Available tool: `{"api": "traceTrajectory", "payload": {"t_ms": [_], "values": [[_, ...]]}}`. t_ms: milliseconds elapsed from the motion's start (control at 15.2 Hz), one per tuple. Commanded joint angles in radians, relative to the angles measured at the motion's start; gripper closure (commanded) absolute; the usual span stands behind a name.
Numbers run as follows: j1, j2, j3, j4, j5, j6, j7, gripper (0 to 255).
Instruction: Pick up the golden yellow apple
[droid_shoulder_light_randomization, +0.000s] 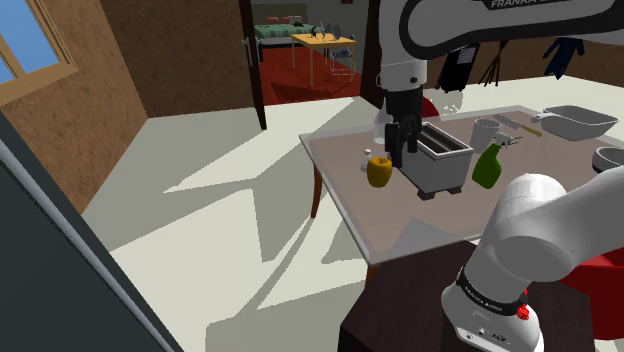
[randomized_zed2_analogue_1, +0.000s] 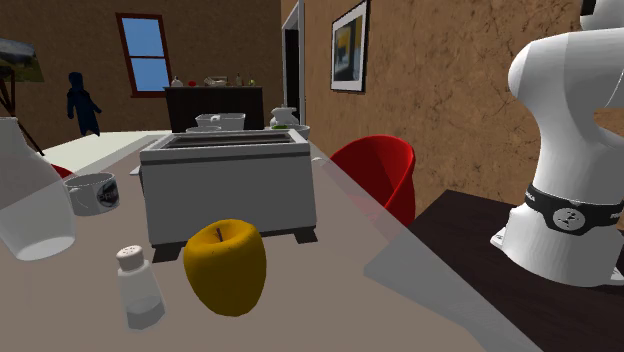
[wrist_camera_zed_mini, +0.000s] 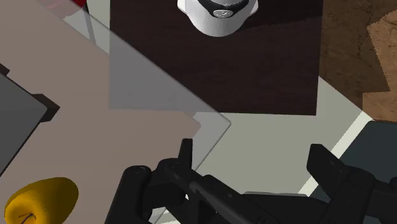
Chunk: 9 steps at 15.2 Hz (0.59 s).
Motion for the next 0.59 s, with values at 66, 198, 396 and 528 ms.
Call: {"api": "traceTrajectory", "payload": {"t_ms": [66,198,396,528], "values": [[-0.009,0.02,-0.019,-0.001,-0.012,0.024,-0.015,0],[-0.026,0.064,-0.056,0.002,-0.034,0.071,-0.046,0],[-0.049,0.137,-0.111,0.015,-0.059,0.142,-0.091,0],[-0.063,0.191,-0.148,0.029,-0.071,0.187,-0.122,0]]}}
